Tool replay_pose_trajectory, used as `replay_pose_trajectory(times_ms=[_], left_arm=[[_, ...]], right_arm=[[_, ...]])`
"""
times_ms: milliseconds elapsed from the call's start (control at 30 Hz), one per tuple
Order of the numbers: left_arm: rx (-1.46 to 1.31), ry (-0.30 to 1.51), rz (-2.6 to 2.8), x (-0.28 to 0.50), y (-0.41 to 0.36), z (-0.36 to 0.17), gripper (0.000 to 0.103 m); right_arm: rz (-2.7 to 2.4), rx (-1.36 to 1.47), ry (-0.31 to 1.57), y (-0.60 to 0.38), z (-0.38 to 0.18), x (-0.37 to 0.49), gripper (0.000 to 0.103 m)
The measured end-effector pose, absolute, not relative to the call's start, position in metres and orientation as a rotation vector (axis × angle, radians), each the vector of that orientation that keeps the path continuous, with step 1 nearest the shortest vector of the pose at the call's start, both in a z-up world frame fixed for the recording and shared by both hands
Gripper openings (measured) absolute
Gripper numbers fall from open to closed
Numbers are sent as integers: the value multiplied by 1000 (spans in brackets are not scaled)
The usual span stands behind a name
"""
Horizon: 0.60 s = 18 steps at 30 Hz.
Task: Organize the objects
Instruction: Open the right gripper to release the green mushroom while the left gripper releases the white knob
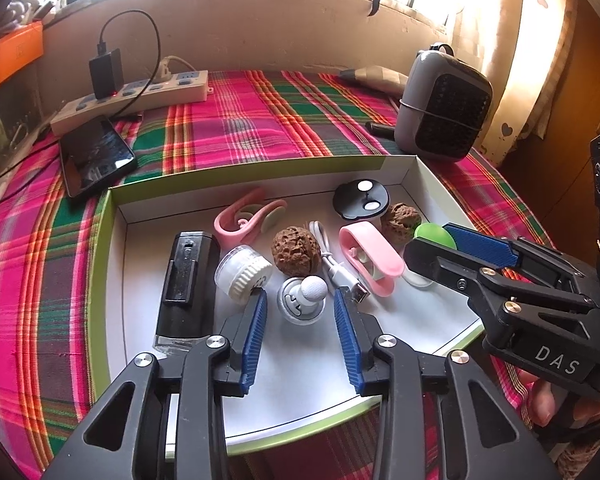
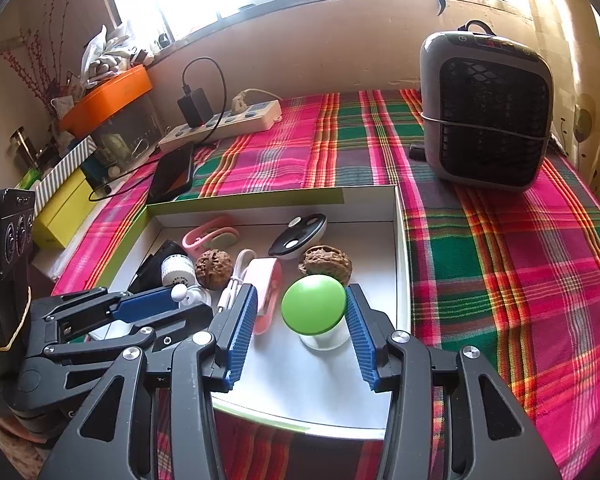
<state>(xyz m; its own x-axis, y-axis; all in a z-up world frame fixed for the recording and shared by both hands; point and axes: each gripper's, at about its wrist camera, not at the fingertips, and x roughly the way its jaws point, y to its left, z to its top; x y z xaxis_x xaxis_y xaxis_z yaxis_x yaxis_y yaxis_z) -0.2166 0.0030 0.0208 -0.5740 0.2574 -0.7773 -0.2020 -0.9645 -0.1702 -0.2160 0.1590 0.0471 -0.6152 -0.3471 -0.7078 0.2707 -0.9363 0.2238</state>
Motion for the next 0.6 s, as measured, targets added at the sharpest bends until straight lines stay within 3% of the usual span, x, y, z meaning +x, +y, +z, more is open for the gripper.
replay_pose_trajectory(times_ms=[600], left_arm=[[-1248,-70,2680,-192,0,35,35]], right_arm=[[-2616,1106,-60,154,61,-200,50]])
